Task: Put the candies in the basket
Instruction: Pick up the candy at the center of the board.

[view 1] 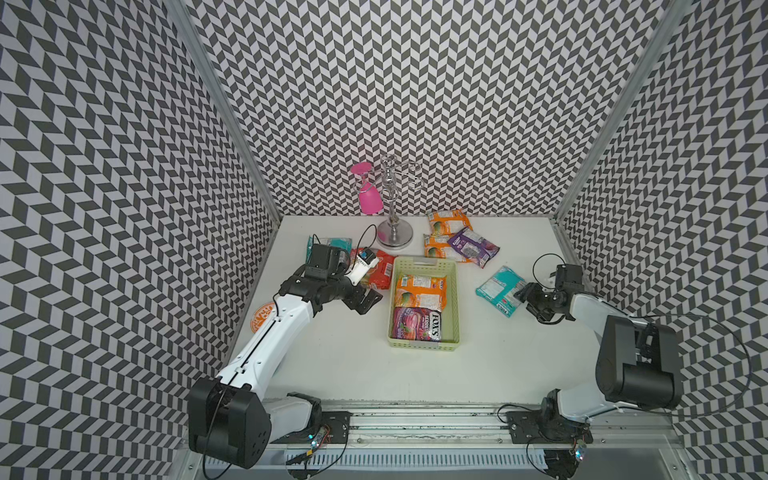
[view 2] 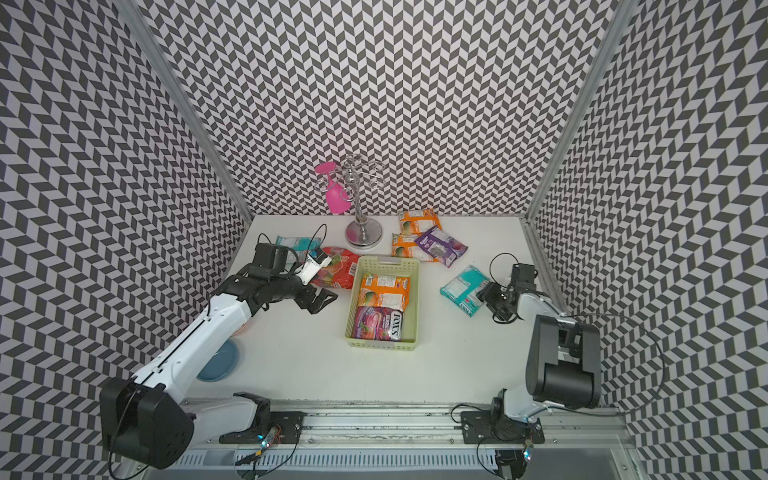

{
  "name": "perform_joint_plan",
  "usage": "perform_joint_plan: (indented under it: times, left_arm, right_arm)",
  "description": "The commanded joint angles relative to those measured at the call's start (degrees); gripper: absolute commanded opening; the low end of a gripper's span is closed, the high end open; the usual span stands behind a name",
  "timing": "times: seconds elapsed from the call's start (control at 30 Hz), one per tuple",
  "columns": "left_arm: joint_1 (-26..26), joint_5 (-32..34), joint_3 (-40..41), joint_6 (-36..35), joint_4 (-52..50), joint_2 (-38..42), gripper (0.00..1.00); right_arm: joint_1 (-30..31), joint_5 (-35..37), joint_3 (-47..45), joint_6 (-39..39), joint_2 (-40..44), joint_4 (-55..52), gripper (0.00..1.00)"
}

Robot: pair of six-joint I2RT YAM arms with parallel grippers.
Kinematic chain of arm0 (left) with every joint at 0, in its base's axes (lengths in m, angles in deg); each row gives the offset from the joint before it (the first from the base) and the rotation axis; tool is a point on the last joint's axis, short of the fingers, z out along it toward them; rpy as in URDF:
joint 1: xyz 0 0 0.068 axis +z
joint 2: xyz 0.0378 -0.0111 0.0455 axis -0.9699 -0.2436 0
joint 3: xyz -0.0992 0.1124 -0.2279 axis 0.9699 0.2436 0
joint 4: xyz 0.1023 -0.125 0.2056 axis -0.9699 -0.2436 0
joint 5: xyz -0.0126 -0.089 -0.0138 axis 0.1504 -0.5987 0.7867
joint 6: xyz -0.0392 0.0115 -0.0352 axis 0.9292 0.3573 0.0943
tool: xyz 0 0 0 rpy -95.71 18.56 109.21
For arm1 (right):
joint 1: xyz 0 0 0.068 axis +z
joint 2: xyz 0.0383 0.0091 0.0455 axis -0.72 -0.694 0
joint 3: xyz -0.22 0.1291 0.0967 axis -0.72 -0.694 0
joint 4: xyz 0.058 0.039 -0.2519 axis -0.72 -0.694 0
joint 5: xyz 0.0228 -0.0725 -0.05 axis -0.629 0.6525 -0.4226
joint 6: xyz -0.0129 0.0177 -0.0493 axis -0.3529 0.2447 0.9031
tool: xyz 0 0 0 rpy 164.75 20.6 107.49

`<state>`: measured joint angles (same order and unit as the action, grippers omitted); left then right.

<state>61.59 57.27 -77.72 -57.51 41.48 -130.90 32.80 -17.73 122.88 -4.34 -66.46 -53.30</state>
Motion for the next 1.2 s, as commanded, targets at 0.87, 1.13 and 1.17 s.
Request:
perform_joint_plan:
  times: [0.87, 1.13, 1.17]
  left_arm:
    - [0.95, -0.67, -2.61, 0.09, -1.01, -0.45, 0.99]
    - [0.95, 0.21, -3.41, 0.20, -1.29, -0.48, 0.99]
    - [0.93, -0.07, -3.36, 0.14, -1.05, -0.48, 0.99]
  right_arm:
    - [2.26, -4.96, 1.46, -0.74, 5.39, 5.04, 0.00]
    - [4.23, -6.14, 5.49, -0.49, 10.69, 2.39, 0.00]
    - [4.59, -6.14, 5.59, -0.49, 11.70, 2.95, 0.00]
